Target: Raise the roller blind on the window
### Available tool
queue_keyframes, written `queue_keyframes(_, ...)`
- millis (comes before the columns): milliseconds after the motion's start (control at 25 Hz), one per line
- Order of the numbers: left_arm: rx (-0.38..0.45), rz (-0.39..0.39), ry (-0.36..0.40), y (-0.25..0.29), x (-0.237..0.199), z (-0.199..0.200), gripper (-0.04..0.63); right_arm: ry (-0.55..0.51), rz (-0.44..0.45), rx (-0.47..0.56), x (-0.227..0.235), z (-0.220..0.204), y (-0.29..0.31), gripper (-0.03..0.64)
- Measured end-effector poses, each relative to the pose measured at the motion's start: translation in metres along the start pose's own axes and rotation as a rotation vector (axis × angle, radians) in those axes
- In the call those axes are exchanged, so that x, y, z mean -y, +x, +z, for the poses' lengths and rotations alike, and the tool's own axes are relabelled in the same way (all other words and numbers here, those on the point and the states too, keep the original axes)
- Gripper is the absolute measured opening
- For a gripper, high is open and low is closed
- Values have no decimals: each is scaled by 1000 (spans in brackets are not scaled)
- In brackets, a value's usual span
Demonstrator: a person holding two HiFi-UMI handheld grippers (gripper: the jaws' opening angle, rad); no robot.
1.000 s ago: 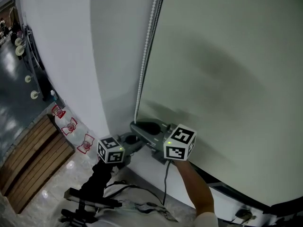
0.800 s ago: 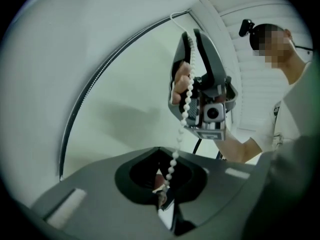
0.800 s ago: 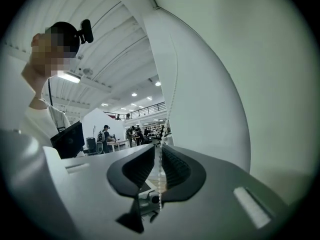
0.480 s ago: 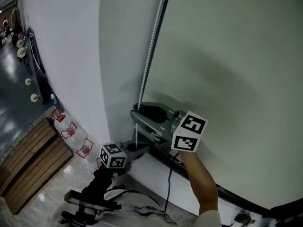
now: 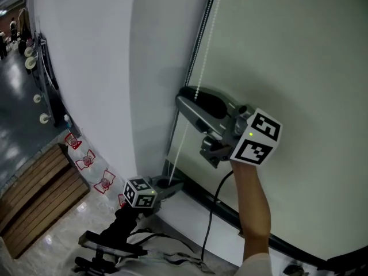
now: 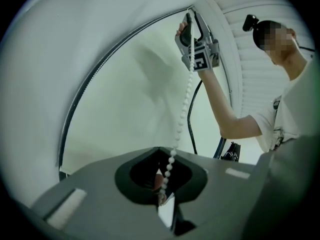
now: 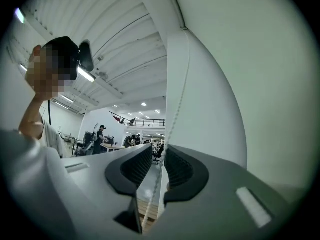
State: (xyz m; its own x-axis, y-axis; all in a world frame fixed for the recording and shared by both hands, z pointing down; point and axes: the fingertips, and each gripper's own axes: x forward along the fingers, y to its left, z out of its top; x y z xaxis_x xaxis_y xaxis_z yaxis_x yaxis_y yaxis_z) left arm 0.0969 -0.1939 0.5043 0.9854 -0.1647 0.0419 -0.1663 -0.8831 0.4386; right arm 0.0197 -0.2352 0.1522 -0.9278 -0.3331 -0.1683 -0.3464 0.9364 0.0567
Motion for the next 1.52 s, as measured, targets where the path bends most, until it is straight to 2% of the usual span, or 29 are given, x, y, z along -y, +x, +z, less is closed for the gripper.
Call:
queue_keyframes(240,-5,-4,-11,1,0,-6,-2,-39,2,44,11,44,10,83)
queue_keyframes(560,-57,-33,16,5,8,-18,-2,-17,-7,121,30,82,13,86)
queue_keyframes(800,-70,-30,16,5,7,-26,-2,-19,-19,157,29,92,8,82)
queue_keyframes(920,-72,-27,14,5,6,-29,-2,-15,-40,163,33,94,5,12)
queue_keyframes(1160,-71,-31,3,1,4,-32,-2,78,-33,201,33,90,-1,14)
queue_keyframes(1400,-69,-29,-5,1,3,-28,-2,80,-35,219,31,93,-3,12)
queue_keyframes(1520,-64,-32,-7,5,6,-18,-2,68,-37,197,28,93,0,12)
